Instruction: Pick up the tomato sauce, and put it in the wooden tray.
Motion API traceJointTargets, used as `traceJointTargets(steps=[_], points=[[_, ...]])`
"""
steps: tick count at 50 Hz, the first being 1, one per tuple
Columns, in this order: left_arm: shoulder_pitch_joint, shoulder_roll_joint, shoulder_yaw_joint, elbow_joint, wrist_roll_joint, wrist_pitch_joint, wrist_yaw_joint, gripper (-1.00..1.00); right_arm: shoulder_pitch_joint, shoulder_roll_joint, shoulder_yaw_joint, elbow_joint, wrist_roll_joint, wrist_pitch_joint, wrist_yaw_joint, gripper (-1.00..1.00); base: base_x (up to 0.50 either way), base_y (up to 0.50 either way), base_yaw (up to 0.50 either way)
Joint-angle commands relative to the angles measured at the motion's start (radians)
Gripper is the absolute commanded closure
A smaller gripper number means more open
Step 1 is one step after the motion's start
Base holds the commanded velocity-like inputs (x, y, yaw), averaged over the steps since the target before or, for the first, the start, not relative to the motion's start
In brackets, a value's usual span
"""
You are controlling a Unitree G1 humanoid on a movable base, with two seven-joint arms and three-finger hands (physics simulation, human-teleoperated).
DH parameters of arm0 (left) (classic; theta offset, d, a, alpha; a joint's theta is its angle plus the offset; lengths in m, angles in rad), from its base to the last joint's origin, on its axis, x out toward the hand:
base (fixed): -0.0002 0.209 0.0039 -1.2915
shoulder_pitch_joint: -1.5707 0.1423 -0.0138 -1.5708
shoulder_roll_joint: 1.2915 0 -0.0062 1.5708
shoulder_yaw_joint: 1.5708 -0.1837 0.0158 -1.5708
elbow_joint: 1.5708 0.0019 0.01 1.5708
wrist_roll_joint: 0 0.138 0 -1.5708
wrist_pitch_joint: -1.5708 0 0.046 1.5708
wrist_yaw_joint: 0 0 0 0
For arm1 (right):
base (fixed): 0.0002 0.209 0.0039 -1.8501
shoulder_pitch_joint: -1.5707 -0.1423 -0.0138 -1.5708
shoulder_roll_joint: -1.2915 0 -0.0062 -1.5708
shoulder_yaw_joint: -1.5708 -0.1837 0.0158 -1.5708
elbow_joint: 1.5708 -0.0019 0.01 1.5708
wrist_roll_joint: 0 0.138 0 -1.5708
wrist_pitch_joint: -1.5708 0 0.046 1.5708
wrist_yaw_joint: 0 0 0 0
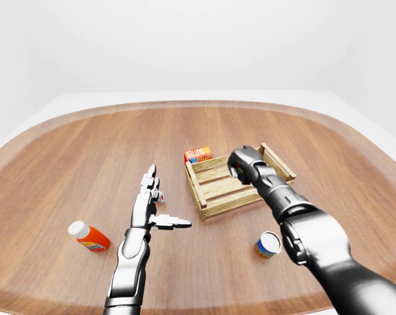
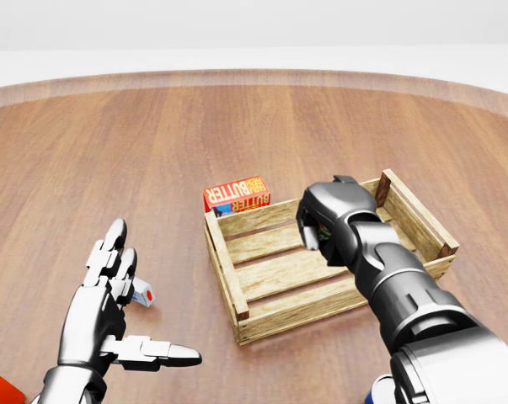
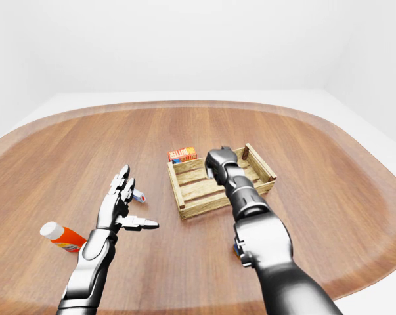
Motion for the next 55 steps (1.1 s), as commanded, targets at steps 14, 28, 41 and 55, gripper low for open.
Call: traceJointTargets(steps=[14,28,41,55], points=[[0.000,0.000,0.001,-0.002,-0.002,0.003,-0.001,-1.00,0.000,-0.009,0.025,-0.005,-0.122,0.000,0.067,1.00,0.00,0.00,0.00],[0.001,0.000,0.001,-0.005,-0.003,0.005,-0.002,-1.00,0.000,-0.013,0.022,-0.004,-0.150,0.000,0.108,1.00,0.00,0.00,0.00],[0.000,0.000,0.001,-0.002,-0.004,0.002,-0.002,-1.00,0.012,-0.009,0.022,-0.004,-0.159,0.000,0.099,1.00,0.00,0.00,0.00],[-0.001,0.001,0.001,0.002,-0.003,-0.002,-0.003,-1.00,0.023,-0.006,0.018,-0.004,-0.152,0.000,0.067,1.00,0.00,0.00,0.00]])
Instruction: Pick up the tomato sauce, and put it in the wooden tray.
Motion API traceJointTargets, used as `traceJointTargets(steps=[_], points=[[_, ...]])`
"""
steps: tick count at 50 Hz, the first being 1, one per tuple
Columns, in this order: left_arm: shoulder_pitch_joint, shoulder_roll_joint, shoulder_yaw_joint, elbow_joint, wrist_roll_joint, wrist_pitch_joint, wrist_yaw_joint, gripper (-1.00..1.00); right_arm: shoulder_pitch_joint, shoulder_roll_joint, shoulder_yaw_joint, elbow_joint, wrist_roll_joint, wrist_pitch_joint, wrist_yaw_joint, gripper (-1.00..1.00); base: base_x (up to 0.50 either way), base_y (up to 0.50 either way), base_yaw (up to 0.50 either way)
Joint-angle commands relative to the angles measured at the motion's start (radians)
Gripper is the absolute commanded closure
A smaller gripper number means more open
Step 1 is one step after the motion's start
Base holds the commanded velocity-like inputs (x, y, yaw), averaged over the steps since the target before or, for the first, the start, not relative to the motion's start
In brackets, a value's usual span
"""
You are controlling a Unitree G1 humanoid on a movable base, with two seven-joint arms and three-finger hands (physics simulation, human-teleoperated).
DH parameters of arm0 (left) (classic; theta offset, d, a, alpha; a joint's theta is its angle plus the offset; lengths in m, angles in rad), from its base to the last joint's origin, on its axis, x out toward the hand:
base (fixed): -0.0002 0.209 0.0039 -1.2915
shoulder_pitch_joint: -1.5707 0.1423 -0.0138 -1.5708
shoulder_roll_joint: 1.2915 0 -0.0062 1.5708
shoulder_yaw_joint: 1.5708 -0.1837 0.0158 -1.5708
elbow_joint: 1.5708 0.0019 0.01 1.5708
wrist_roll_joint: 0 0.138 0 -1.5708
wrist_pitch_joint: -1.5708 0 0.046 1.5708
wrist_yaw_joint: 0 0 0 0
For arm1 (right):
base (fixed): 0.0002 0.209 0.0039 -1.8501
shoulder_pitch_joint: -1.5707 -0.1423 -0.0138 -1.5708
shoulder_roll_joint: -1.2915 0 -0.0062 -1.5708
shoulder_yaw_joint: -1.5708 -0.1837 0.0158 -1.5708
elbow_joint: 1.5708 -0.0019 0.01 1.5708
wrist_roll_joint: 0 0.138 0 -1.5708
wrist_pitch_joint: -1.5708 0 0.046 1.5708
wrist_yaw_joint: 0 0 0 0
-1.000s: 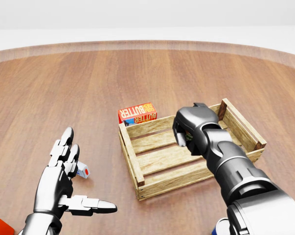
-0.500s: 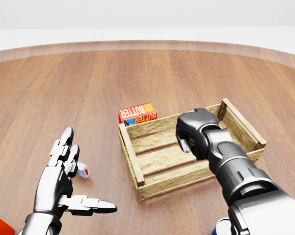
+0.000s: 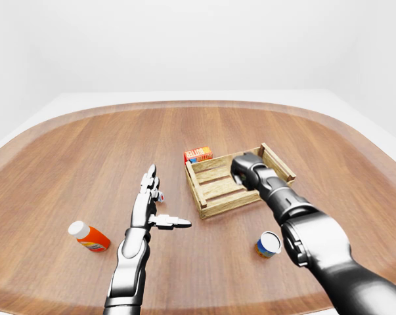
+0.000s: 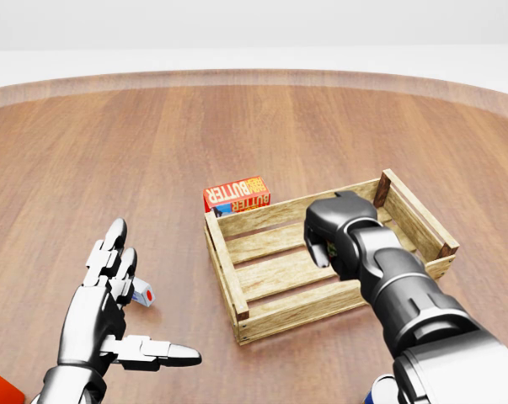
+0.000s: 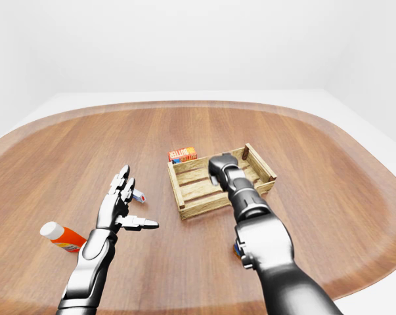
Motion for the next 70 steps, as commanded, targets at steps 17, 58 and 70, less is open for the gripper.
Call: traceJointTargets(steps=[17,58,70], points=[[0.005,-0.001,-0.001,-0.007,0.001,0.001,-0.001,-1.00,0.012,0.005,-0.007,-0.005,0.010,0.000,-0.067,1.00,0.00,0.00,0.00],[-0.001,0.000,0.001,0.004,0.000,-0.002,-0.001,-1.00,0.022,0.010,-0.001,-0.004,-0.005,0.000,-0.098,-1.00,0.00,0.00,0.00],[-0.002,0.001,0.001,0.004,-0.001,-0.002,-0.002,-1.00,0.017,0.008,-0.003,-0.005,-0.004,0.000,-0.106,-1.00,0.00,0.00,0.00]])
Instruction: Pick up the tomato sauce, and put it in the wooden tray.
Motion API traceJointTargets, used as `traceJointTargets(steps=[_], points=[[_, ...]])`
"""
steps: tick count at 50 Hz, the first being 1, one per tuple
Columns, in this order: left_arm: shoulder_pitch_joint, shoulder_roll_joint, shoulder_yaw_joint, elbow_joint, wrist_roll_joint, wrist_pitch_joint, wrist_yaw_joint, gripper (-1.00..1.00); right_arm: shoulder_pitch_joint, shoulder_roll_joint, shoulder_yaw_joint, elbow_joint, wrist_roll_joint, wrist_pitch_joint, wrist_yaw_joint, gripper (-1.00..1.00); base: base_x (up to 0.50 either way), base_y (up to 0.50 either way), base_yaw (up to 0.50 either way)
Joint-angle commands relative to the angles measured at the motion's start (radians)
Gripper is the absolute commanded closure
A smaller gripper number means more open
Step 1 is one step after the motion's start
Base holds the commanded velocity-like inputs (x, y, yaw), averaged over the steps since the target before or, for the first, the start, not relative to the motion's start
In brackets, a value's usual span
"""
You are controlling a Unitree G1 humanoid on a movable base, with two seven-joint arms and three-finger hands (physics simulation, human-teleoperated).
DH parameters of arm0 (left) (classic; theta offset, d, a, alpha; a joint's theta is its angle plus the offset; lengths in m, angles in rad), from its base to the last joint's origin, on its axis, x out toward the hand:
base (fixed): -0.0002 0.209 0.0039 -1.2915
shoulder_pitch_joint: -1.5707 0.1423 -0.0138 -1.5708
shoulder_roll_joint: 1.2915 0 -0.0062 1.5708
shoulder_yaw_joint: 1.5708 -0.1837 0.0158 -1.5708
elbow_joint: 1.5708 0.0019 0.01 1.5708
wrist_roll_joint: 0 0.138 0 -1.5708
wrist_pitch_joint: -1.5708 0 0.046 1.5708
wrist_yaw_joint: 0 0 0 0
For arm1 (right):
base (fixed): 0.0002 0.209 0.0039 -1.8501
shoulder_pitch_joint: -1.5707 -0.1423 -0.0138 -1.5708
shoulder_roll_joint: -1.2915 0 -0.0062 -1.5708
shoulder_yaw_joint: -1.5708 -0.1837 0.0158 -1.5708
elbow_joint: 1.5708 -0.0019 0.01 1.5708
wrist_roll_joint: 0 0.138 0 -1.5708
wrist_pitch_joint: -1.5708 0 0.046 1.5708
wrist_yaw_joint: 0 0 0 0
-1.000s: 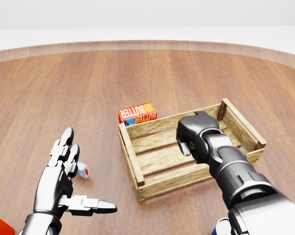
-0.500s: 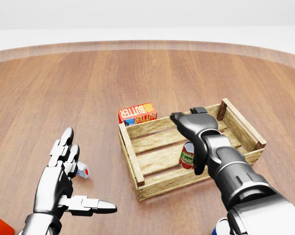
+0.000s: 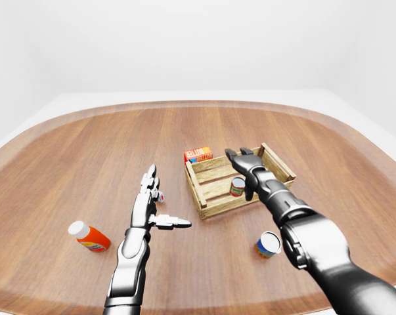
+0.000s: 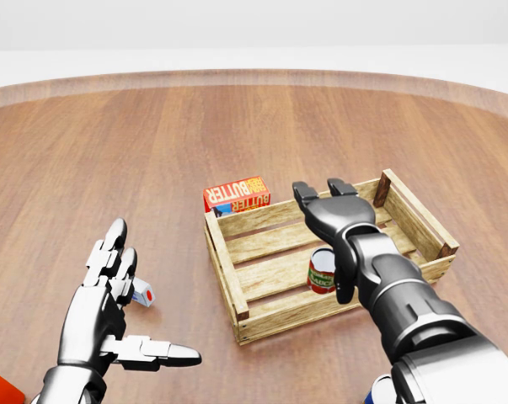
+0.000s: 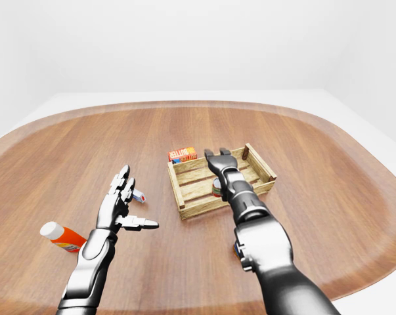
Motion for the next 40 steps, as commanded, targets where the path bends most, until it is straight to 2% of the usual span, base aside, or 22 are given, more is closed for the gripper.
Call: traceJointTargets(steps=[1,15,27,40], points=[[-0.001,0.000,0.000,0.002,-0.001,-0.001,-0.001,-1.00,-0.007,-0.004,-0.002,-0.001,-0.001,0.000,-0.006,-1.00,0.00,0.00,0.00],[0.001,0.000,-0.001,-0.002,0.002,0.000,0.000,-1.00,-0.105,-0.044,-0.015,-0.012,0.048,0.000,-0.024,-1.00,0.00,0.00,0.00],[0.002,0.000,-0.001,-0.003,0.002,0.001,0.000,-1.00,-0.141,-0.078,-0.005,-0.021,0.056,0.000,-0.036,-1.00,0.00,0.00,0.00],[0.002,-0.001,-0.001,-0.002,0.001,0.001,0.000,-1.00,-0.188,-0.073,-0.001,-0.032,0.069,0.000,-0.048,-1.00,0.00,0.00,0.00]])
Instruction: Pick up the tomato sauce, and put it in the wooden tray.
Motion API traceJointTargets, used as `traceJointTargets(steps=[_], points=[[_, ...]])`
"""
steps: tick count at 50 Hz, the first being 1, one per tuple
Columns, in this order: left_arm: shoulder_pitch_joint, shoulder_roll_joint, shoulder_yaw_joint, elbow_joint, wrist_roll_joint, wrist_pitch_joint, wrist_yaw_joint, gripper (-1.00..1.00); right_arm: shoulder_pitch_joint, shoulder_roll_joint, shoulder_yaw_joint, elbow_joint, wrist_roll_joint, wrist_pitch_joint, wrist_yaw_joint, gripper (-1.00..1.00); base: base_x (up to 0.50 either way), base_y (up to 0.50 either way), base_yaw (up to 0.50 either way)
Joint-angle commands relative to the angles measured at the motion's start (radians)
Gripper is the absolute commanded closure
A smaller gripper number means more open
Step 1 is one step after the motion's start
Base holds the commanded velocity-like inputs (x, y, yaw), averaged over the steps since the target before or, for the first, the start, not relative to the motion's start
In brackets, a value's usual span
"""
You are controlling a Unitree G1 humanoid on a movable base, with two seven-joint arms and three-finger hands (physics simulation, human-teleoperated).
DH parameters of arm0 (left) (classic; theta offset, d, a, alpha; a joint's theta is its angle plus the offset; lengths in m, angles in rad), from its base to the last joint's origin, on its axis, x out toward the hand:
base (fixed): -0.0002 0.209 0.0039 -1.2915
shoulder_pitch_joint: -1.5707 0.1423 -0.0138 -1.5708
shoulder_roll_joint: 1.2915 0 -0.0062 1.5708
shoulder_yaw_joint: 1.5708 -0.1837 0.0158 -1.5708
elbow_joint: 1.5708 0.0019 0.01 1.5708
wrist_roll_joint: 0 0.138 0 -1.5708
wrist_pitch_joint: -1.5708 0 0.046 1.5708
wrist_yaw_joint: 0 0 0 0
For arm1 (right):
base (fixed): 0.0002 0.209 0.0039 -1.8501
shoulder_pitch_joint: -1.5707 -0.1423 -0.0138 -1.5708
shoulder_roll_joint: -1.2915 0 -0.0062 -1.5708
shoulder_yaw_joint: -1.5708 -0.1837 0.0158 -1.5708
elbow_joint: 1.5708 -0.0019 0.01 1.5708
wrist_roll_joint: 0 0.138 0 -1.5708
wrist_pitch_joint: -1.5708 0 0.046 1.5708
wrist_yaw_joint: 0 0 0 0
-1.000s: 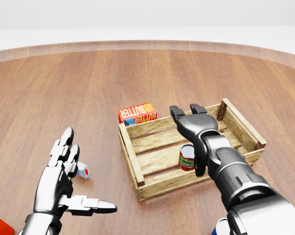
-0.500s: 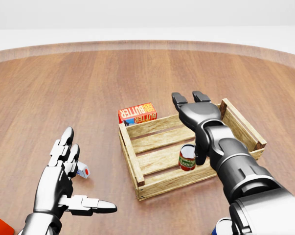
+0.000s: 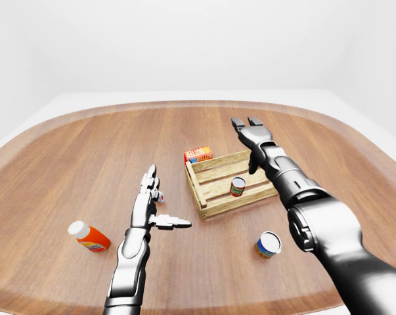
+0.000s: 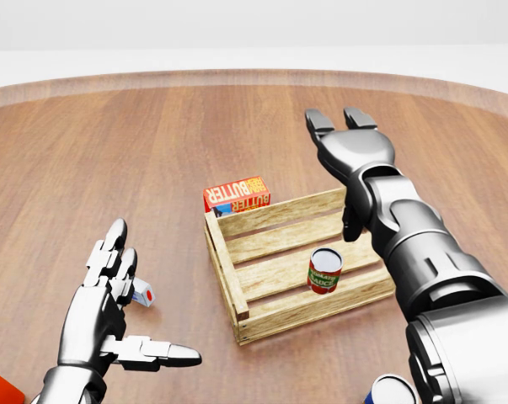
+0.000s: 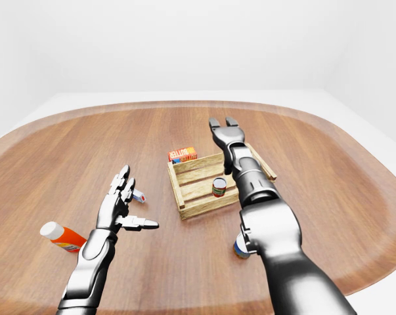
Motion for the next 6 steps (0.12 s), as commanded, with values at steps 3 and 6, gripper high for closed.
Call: traceJointTargets(steps=[3,6], points=[[0.001,0.000,0.000,-0.001,-0.001,0.001,0.000,-1.00,-0.042,0.004,0.000,-0.013,0.030,0.000,-0.014,-1.00,0.00,0.00,0.00],[0.001,0.000,0.000,-0.003,-0.002,0.002,0.000,-1.00,-0.047,0.006,-0.002,-0.018,0.047,0.000,-0.014,-1.00,0.00,0.00,0.00]])
